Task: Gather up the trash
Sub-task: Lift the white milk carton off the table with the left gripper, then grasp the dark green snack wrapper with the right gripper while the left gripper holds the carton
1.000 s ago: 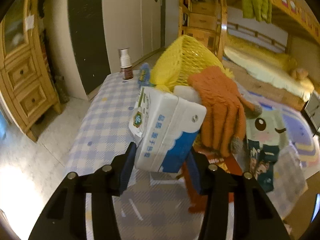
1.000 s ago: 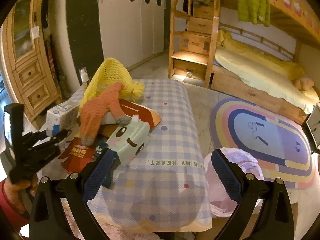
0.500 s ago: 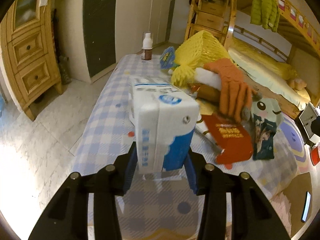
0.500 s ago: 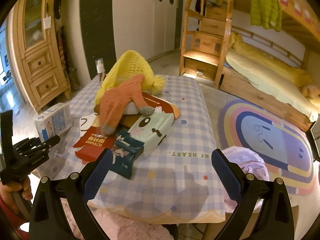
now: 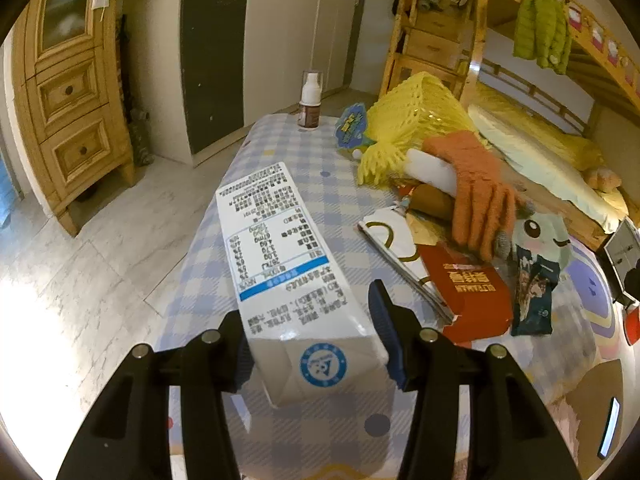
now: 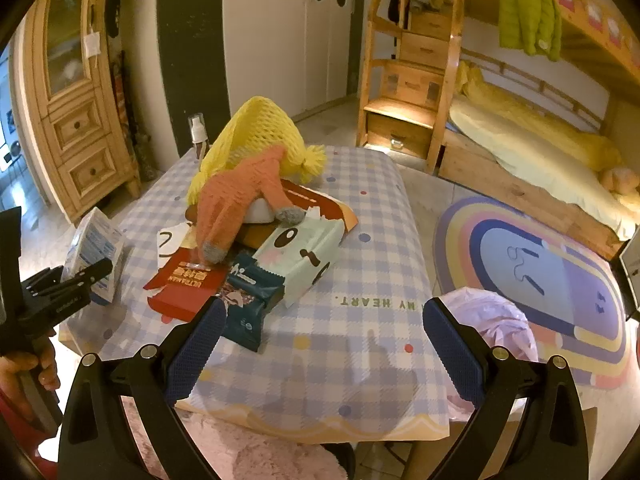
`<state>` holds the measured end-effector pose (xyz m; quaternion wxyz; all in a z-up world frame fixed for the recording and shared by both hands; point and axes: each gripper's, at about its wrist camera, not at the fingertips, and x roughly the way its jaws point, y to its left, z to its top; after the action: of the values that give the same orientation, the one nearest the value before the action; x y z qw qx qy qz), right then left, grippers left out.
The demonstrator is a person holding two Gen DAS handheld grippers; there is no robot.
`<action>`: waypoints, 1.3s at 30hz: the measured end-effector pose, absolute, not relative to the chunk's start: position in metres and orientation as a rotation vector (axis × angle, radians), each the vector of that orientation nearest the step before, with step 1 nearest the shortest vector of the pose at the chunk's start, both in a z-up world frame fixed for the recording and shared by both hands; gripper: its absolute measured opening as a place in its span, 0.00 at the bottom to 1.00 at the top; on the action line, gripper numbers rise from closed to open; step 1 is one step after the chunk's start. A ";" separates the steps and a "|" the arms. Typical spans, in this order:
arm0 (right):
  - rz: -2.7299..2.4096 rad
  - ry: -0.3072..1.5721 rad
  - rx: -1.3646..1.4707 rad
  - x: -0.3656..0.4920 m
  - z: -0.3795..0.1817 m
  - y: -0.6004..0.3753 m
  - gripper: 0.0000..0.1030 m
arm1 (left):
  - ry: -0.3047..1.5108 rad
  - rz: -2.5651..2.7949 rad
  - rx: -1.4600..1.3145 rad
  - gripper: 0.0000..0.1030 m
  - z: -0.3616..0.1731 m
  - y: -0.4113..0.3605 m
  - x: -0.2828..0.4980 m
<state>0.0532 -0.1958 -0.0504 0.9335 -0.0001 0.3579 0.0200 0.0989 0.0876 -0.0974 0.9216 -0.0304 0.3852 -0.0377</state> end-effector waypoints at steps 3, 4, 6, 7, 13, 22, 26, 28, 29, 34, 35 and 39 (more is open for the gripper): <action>0.044 0.740 -0.001 0.053 -0.052 -0.197 0.95 | 0.796 -0.060 -0.053 0.47 -0.095 0.087 0.096; 0.048 0.742 -0.003 0.053 -0.054 -0.197 0.95 | 0.790 -0.061 -0.050 0.45 -0.093 0.087 0.094; 0.055 0.744 -0.016 0.051 -0.056 -0.196 0.95 | 0.780 -0.069 -0.042 0.42 -0.090 0.085 0.090; 0.057 0.743 -0.027 0.050 -0.057 -0.194 0.95 | 0.774 -0.074 -0.037 0.42 -0.088 0.085 0.087; 0.095 0.725 -0.033 0.046 -0.059 -0.186 0.91 | 0.731 -0.142 0.021 0.41 -0.066 0.067 0.065; 0.167 0.777 -0.037 0.056 -0.077 -0.174 0.58 | 0.730 -0.191 0.063 0.41 -0.065 0.047 0.056; 0.214 0.804 -0.036 0.062 -0.088 -0.167 0.41 | 0.733 -0.196 0.077 0.41 -0.068 0.043 0.054; 0.230 0.820 -0.042 0.066 -0.093 -0.164 0.38 | 0.734 -0.196 0.079 0.41 -0.068 0.043 0.054; 0.240 0.824 -0.043 0.067 -0.096 -0.162 0.38 | 0.736 -0.196 0.080 0.41 -0.069 0.043 0.054; 0.279 0.852 -0.012 0.076 -0.106 -0.161 0.36 | 0.745 -0.196 0.084 0.42 -0.071 0.043 0.055; 0.281 0.854 -0.009 0.078 -0.107 -0.160 0.36 | 0.747 -0.197 0.084 0.42 -0.072 0.043 0.056; 0.290 0.862 -0.010 0.083 -0.111 -0.159 0.30 | 0.756 -0.198 0.088 0.42 -0.074 0.043 0.057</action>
<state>0.0826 -0.1590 -0.1113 0.8983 -0.0048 0.4165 0.1400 0.0565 0.0431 -0.0740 0.9236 0.0427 0.3684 -0.0965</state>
